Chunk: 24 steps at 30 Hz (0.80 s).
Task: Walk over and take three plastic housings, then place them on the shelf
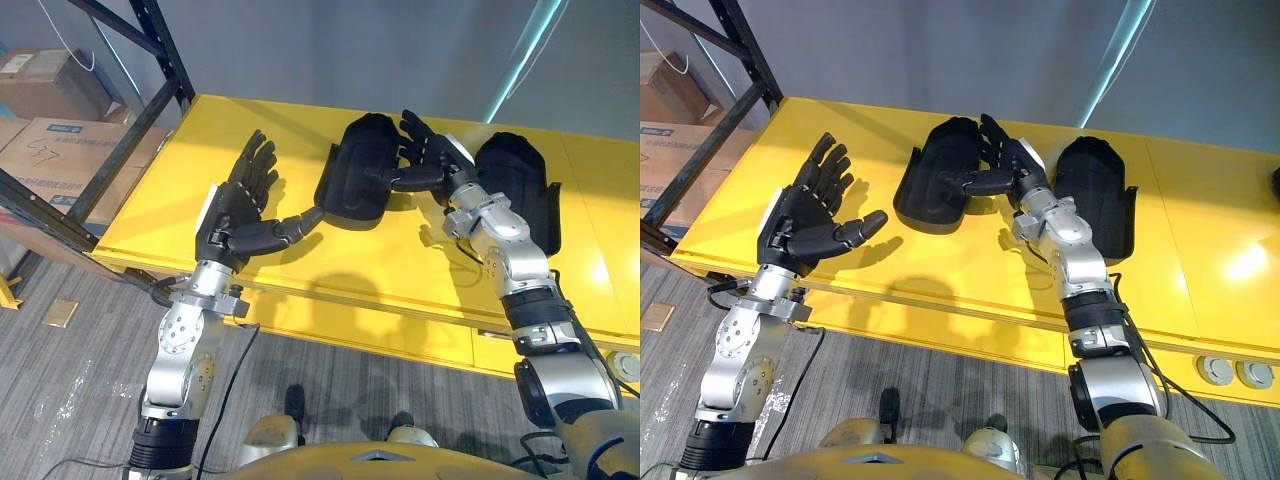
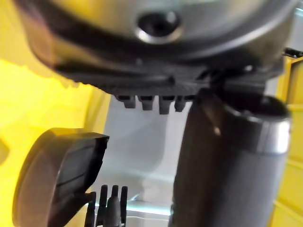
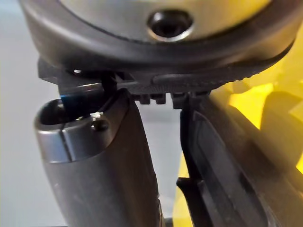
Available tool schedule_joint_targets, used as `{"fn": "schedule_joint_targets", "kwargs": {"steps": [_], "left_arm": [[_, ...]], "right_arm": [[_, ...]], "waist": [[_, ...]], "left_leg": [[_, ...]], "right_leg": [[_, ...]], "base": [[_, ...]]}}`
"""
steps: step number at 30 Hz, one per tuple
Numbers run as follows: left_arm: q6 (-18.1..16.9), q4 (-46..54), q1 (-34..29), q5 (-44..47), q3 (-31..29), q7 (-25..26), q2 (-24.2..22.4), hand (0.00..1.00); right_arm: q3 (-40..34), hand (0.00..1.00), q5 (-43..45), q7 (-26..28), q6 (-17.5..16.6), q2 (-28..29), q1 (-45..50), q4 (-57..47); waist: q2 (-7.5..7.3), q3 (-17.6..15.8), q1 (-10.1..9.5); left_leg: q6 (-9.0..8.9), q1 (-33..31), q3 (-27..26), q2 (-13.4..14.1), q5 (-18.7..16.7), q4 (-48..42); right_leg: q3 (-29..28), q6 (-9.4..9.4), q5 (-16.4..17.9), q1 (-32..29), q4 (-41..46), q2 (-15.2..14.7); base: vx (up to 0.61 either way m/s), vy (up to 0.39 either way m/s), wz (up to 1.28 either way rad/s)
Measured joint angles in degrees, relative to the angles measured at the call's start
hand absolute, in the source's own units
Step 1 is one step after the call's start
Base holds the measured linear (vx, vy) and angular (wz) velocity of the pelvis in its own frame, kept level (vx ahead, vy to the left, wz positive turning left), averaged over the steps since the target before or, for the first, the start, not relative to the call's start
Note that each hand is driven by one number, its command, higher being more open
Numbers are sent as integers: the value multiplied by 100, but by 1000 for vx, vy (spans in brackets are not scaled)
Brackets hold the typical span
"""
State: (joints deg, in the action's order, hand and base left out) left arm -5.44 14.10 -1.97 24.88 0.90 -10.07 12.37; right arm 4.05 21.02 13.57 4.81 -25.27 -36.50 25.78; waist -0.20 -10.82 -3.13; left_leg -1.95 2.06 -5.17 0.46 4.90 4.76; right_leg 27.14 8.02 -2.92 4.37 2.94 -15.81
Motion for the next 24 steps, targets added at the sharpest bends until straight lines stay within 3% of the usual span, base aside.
{"fn": "schedule_joint_targets", "kwargs": {"steps": [24], "left_arm": [[318,-949,275,243,833,-273,217,100]], "right_arm": [[245,100,0,221,55,-172,-658,912]], "waist": [[18,-15,-140]], "left_leg": [[-30,-31,123,81,115,3]], "right_leg": [[-19,-33,20,57,-13,104]], "base": [[-15,-7,2]]}}
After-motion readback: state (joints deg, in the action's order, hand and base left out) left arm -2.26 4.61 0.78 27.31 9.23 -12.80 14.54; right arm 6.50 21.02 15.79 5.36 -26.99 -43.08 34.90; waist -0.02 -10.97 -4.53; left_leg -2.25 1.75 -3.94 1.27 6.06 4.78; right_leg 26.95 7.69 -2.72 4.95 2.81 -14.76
